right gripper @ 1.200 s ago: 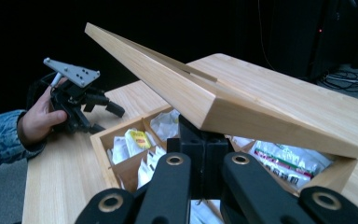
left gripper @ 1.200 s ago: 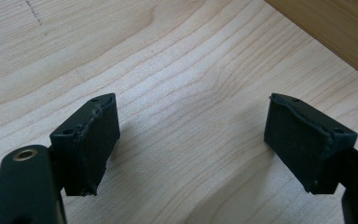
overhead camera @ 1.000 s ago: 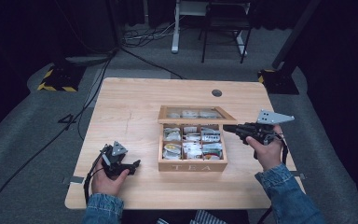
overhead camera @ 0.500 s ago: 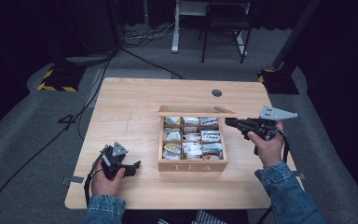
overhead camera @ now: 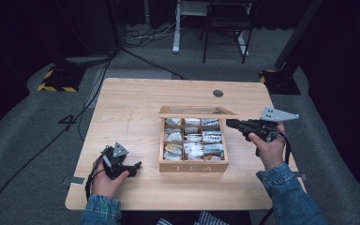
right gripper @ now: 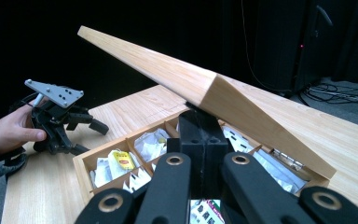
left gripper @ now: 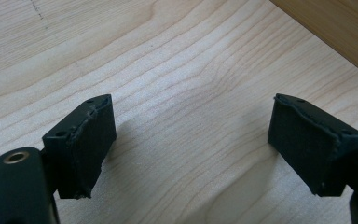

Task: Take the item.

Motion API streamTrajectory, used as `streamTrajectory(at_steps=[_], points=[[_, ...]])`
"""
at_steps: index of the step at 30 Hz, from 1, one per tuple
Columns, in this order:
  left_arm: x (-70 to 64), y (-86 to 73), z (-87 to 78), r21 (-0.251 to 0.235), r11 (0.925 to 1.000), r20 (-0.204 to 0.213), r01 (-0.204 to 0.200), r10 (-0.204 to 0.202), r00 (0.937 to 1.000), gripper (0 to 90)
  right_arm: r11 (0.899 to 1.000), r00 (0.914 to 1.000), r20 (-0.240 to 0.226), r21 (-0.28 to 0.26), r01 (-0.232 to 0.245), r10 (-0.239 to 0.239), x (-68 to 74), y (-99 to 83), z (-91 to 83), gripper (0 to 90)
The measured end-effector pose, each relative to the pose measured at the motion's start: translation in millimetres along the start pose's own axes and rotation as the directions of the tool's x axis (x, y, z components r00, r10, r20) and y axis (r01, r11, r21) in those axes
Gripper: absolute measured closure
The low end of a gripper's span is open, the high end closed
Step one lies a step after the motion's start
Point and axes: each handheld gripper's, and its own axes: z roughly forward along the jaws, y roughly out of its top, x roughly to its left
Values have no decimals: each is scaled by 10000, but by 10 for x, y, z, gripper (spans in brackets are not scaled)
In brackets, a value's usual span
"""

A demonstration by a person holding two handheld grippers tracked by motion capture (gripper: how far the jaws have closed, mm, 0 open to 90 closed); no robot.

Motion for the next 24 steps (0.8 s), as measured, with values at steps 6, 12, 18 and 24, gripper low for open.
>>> streamTrajectory(at_steps=[6,12,18,24], points=[[0,-2,-3,10,10000,16,22,-22,10000,156,9999,10000,1,-91,-78,78,30,-13,-22,900],[-28,-6,-5,15,9998,-71,190,-189,9998,157,9999,9999,25,-128,-114,114,39,-31,-6,900],[-43,-4,-4,18,10000,50,-29,29,10000,158,9998,9998,61,-100,-171,172,57,-29,3,900],[-50,-27,-52,25,10000,147,-86,86,9999,212,9998,9998,49,-70,-171,171,52,-19,3,900]])
